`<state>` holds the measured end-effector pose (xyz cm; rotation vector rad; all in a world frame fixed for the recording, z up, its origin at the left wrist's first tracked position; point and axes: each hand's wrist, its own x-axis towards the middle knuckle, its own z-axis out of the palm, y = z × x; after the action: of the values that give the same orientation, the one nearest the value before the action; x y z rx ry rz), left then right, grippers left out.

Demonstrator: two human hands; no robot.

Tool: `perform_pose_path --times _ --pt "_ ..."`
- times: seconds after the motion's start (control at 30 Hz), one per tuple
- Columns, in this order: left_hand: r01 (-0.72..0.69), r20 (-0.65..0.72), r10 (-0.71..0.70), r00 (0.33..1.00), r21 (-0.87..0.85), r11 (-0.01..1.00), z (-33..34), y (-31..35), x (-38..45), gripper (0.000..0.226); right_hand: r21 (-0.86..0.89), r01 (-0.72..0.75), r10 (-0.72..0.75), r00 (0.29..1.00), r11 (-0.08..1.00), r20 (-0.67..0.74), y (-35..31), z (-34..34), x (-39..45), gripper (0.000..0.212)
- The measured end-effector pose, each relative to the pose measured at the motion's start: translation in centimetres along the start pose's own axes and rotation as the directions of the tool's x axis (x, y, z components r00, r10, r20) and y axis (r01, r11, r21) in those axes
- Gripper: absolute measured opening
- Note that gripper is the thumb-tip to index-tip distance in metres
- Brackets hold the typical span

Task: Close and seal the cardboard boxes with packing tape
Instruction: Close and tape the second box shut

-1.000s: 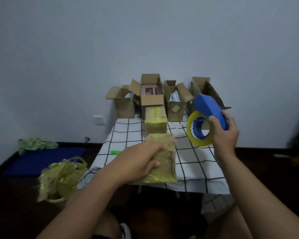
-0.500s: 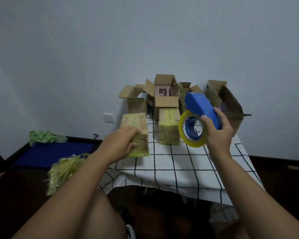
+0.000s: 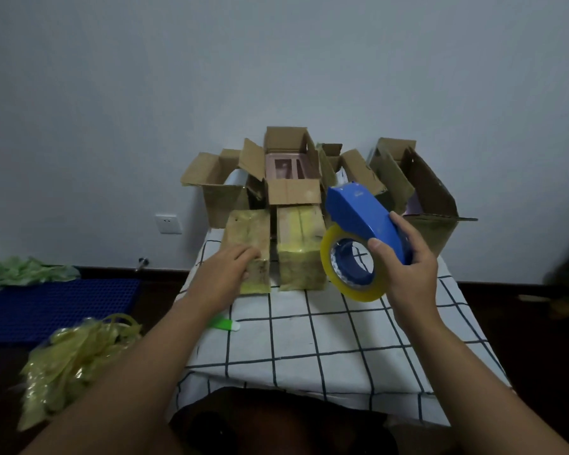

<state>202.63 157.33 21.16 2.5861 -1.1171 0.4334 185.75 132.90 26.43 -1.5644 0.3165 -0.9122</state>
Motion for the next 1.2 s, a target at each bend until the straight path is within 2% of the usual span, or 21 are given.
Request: perform_pose_path --times 0.07,0.23,0.3,0.37,0.43,0.47,0.53,0.6,0.67,0.73,0.8,1.0,1.2 --pt "0.009 0.002 -0.009 1.0 0.028 1.0 1.1 -0.6 0.0 0.051 -0.012 0.006 -0.006 1.0 1.0 0.022 0.4 -0.2 0.0 0.048" --pt "0.168 0.028 -0.171 0.985 0.093 0.981 2.1 0.1 -0.1 0.045 -0.013 0.003 -0.002 0.997 1.0 0.078 0.7 -0.2 -0.3 0.048" --pt "0.195 -0.017 -0.195 0.981 -0.01 0.981 1.2 1.4 -0.1 0.046 -0.013 0.004 -0.002 0.995 1.0 0.104 0.5 -0.2 -0.8 0.049" --pt "0.241 -0.065 -0.265 0.962 -0.25 0.938 -0.9 3.4 -0.1 0.039 -0.017 0.008 -0.006 0.991 1.0 0.134 0.1 -0.4 -1.5 0.051" --pt "0.315 -0.018 -0.381 0.925 -0.527 0.789 -3.6 6.0 -0.1 0.027 -0.01 0.013 -0.011 0.987 1.0 0.159 -0.5 -0.6 -2.4 0.055" --pt "0.339 0.035 -0.414 0.91 -0.64 0.69 -5.0 7.4 -0.2 0.029 0.003 0.012 -0.012 0.985 1.0 0.171 -0.8 -0.7 -2.8 0.056" --pt "0.356 0.134 -0.427 0.894 -0.792 0.496 -7.5 9.9 -0.4 0.049 0.027 0.008 -0.014 0.979 1.0 0.202 -1.3 -1.0 -3.7 0.054" --pt "0.36 0.194 -0.43 0.882 -0.865 0.349 -9.3 11.5 -0.9 0.057 0.033 0.019 -0.026 0.973 0.999 0.228 -1.7 -1.2 -4.6 0.051" --pt "0.357 0.213 -0.435 0.875 -0.89 0.283 -10.3 12.3 -1.2 0.045 0.042 0.024 -0.033 0.971 0.999 0.237 -2.1 -1.6 -5.3 0.051" --pt "0.372 0.237 -0.439 0.867 -0.893 0.253 -10.8 12.4 -1.6 0.026 0.052 0.01 -0.023 0.968 0.999 0.249 -2.5 -1.9 -5.9 0.051" --pt "0.399 0.265 -0.447 0.854 -0.886 0.236 -11.0 12.2 -1.8 0.019 0.06 0.007 -0.022 0.965 0.998 0.26 -2.7 -2.2 -6.2 0.051" --pt "0.53 0.395 -0.468 0.79 -0.824 0.199 -11.1 11.8 -1.4 0.016 0.014 -0.002 -0.003 0.94 1.0 0.34 -2.4 -3.6 -6.6 0.053" --pt "0.582 0.454 -0.472 0.756 -0.796 0.167 -9.8 12.1 -1.1 0.013 -0.034 0.039 -0.022 0.917 0.999 0.397 -1.8 -5.0 -6.2 0.059"
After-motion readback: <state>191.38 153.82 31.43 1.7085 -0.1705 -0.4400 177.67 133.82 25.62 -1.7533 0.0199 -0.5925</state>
